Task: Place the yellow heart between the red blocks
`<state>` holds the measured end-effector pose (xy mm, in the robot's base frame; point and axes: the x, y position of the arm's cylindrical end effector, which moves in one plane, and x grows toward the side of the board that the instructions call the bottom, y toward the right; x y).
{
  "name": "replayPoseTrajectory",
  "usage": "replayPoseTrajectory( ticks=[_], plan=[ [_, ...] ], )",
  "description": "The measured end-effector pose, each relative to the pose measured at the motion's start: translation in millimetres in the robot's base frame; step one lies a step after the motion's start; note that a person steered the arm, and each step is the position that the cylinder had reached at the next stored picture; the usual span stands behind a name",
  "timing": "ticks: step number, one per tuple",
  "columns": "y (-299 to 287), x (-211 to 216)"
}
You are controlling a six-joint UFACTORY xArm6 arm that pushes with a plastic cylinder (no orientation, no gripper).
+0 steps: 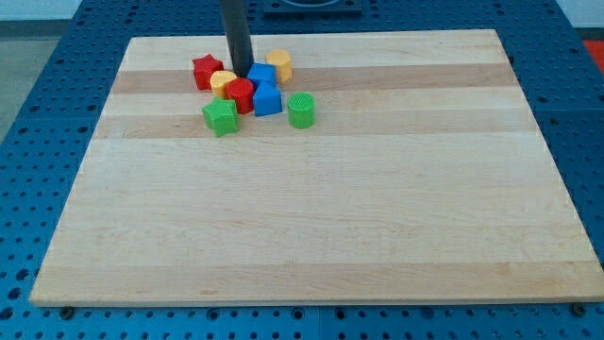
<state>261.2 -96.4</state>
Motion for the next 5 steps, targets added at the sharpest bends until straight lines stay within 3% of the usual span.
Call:
replayPoseTrajectory(
  ticks=[1,2,4,5],
  plan=[
    [28.2,-36.3],
    [93.7,-44.0],
    [269.2,-44.3],
    [269.6,-44.3]
  ],
)
